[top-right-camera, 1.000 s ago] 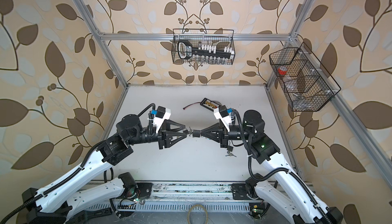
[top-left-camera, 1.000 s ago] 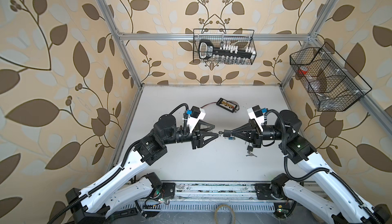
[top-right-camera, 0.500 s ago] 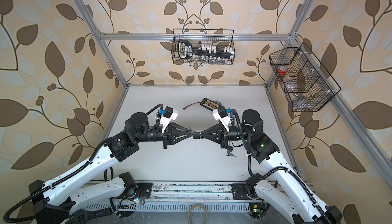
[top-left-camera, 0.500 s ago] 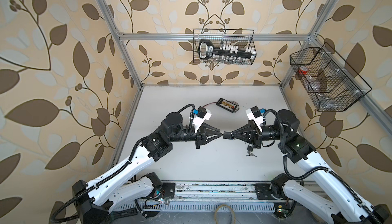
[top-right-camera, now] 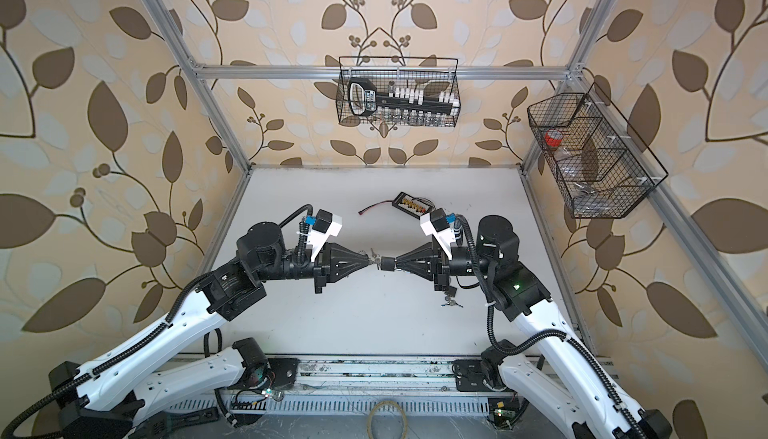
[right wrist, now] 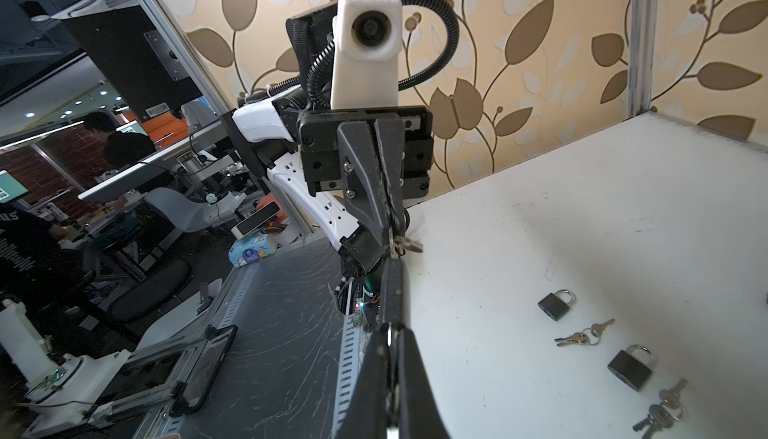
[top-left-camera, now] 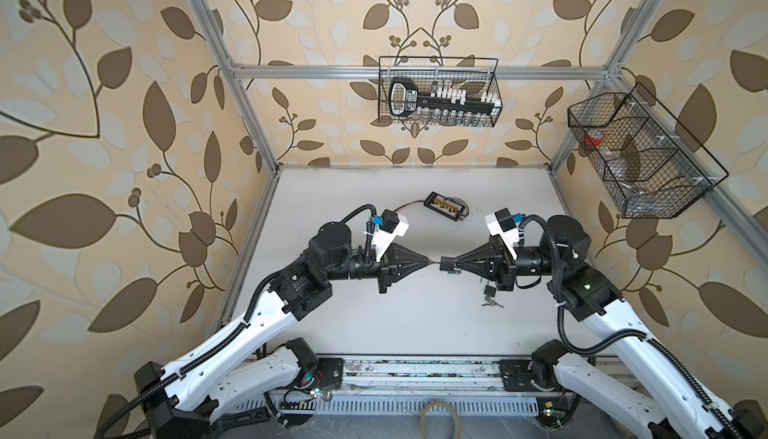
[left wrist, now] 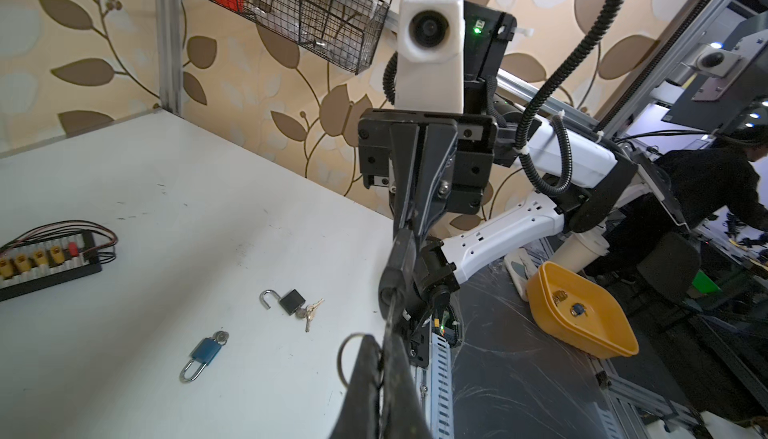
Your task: Lock with the key
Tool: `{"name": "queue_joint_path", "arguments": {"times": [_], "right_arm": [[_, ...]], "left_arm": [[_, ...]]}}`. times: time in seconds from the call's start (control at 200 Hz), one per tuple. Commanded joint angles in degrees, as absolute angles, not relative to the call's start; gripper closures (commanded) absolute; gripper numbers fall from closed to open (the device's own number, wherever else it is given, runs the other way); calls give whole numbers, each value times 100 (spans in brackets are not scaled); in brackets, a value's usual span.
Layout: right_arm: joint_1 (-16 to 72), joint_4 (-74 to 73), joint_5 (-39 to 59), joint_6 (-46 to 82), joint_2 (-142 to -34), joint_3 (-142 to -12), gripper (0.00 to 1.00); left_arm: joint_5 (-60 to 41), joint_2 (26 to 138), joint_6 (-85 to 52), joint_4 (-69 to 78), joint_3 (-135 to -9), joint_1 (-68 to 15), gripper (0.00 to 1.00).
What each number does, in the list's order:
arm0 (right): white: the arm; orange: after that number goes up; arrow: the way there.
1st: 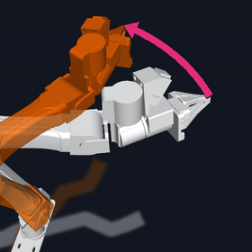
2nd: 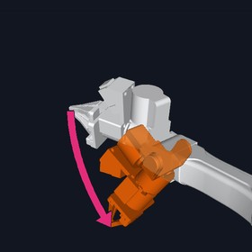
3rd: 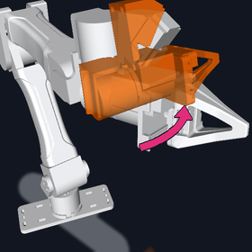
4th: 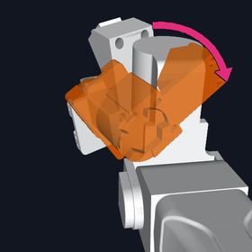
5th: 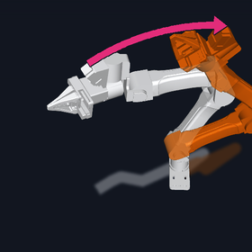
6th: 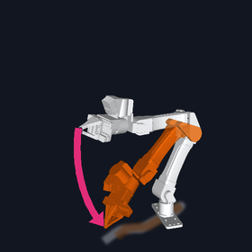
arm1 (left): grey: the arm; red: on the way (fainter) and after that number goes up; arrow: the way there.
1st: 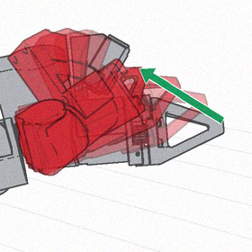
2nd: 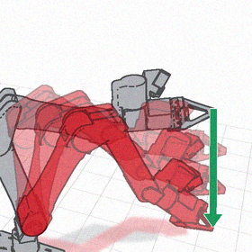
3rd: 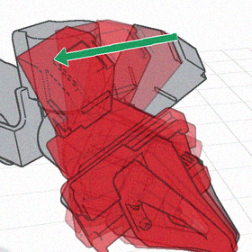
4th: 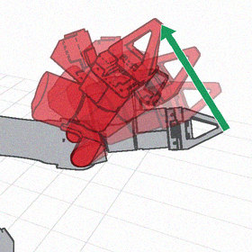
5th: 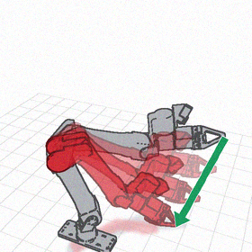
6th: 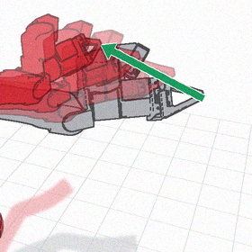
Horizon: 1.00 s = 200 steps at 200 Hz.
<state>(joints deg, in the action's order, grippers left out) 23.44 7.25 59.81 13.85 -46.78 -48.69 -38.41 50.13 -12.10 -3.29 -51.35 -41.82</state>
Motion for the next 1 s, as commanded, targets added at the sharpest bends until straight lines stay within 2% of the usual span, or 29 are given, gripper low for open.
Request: {"name": "queue_joint_path", "arguments": {"times": [0.0, 0.12, 0.285, 0.49, 0.665, 0.86, 0.995], "right_arm": [[2153, 846, 6133, 1222, -4520, -4952, 100], [2113, 1026, 5887, 1098, -4541, -4926, 100], [2121, 2162, 4545, 519, -4848, -5089, 100], [2375, 2936, 3543, 150, -5408, -5030, 100], [2821, 3040, 2786, 82, -6067, -5060, 100], [3131, 2789, 2376, 62, -6869, -5202, 100], [3127, 2352, 1806, 388, -7382, -5221, 100]], "left_arm": [[-3645, 4632, -1077, -501, -5190, -4055, 100], [-3388, 4530, -1084, -794, -5102, -4034, 100], [-2555, 4698, -1292, -1448, -4969, -4034, 100], [-1186, 4614, -2081, -1620, -4370, -4034, 100], [-327, 4294, -2774, -1523, -3858, -4034, 100], [510, 4079, -3196, -2153, -3771, -3911, 100], [442, 3863, -3279, -2387, -3731, -3514, 100]]}}
